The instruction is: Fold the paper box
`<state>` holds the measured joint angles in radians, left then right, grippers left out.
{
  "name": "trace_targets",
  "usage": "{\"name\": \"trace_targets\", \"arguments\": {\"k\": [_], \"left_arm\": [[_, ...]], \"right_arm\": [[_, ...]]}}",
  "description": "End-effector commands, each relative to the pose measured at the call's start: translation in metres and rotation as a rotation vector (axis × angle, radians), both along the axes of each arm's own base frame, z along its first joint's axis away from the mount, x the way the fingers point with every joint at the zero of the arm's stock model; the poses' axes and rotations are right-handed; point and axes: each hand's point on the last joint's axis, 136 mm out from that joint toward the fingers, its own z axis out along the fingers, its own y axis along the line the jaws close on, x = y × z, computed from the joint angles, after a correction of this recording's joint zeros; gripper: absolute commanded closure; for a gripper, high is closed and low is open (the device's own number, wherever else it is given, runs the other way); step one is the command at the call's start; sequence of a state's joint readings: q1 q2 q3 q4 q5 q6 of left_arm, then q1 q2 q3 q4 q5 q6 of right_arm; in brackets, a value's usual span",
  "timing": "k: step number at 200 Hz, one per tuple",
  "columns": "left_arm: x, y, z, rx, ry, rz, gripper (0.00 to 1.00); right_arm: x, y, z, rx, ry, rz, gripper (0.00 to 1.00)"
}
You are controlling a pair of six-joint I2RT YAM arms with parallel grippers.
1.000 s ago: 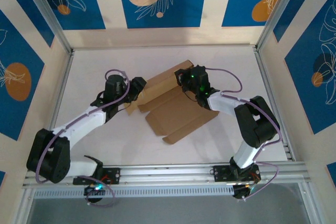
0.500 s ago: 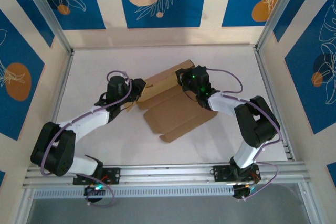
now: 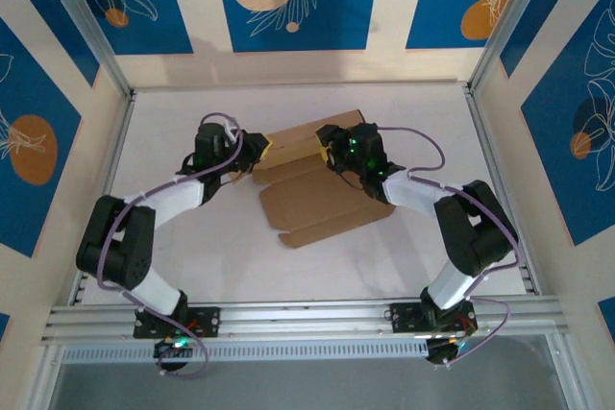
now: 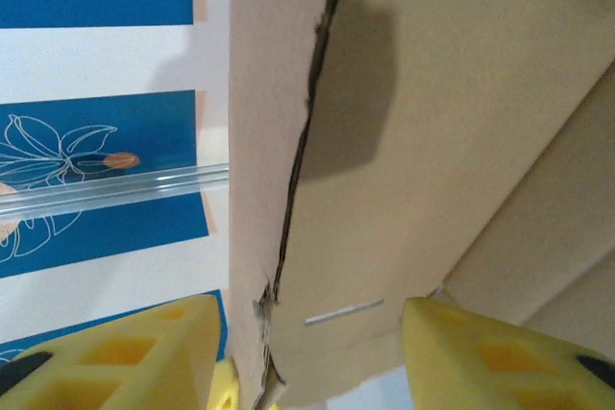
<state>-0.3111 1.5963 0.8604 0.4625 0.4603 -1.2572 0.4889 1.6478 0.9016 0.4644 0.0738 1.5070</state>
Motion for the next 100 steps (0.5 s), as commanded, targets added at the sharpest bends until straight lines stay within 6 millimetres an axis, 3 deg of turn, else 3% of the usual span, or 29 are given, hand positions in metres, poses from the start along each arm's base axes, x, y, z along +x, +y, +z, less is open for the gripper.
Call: {"name": "trace_targets", "arguments": {"k": [1,41,100], "left_arm": [[0.003,-0.015,0.02,-0.055,-0.076,-0.148,0.9],[0.011,-0.027,0.024,-0.108,-0.081,-0.228,0.88],[0.02,-0.027,0.021,-0.155,-0.075,-0.216,0.87]], "right_arm": [[0.0,0.005,0.01,0.026,-0.031,0.054,0.43],[0.014,0.013,0.019,0.086,-0.079,0.049,0.5],[0.03,0.013,0.014,0.142,-0.098,-0.02,0.83]]}}
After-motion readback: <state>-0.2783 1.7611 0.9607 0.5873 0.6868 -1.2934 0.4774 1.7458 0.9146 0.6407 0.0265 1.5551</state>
